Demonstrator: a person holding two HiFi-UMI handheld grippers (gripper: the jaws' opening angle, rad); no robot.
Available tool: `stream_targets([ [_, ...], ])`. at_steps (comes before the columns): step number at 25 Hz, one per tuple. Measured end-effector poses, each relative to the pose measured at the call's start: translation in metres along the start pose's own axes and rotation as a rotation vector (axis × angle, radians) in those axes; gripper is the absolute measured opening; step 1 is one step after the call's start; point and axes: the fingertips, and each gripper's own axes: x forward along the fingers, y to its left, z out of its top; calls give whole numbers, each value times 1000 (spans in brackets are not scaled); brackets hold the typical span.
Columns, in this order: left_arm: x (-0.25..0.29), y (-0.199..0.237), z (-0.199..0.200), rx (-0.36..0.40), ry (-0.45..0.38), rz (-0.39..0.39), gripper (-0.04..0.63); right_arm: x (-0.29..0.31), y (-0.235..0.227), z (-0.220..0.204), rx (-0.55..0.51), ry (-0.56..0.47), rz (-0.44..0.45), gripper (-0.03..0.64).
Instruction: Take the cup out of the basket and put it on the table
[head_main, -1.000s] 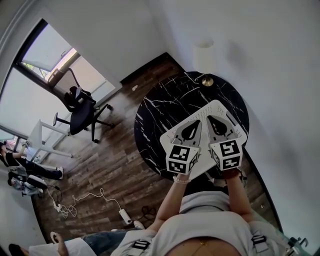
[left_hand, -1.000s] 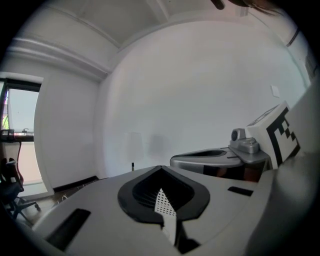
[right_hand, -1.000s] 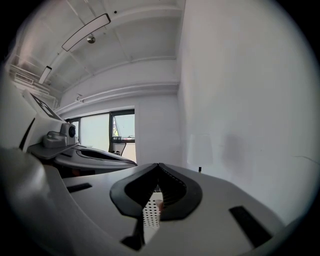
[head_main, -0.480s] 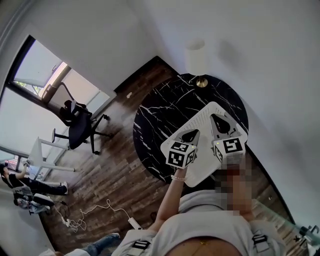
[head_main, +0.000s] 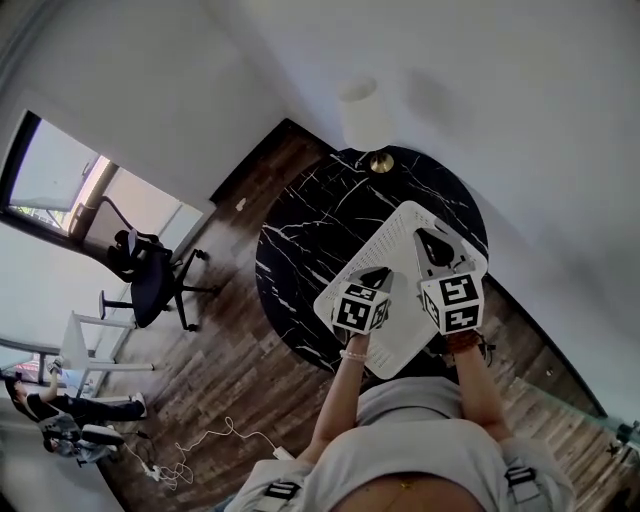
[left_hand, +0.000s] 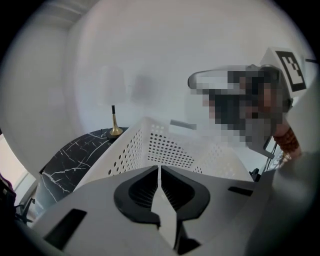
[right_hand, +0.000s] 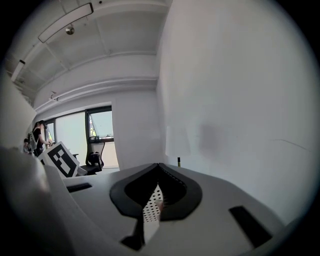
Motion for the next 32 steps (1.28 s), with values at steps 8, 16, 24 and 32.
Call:
stream_targets([
  [8, 11, 8, -16, 39, 85, -5, 31, 4, -2, -13, 3, 30, -15, 9],
  [16, 19, 10, -37, 41, 171, -35, 44, 5, -11, -16, 5, 41, -36, 9],
  [24, 35, 11, -41, 38, 194, -69, 92, 6, -20, -20, 9, 48, -58, 9],
  [32, 49, 12, -53, 28, 243, -93, 101, 1, -27, -29, 16, 71, -89, 9],
])
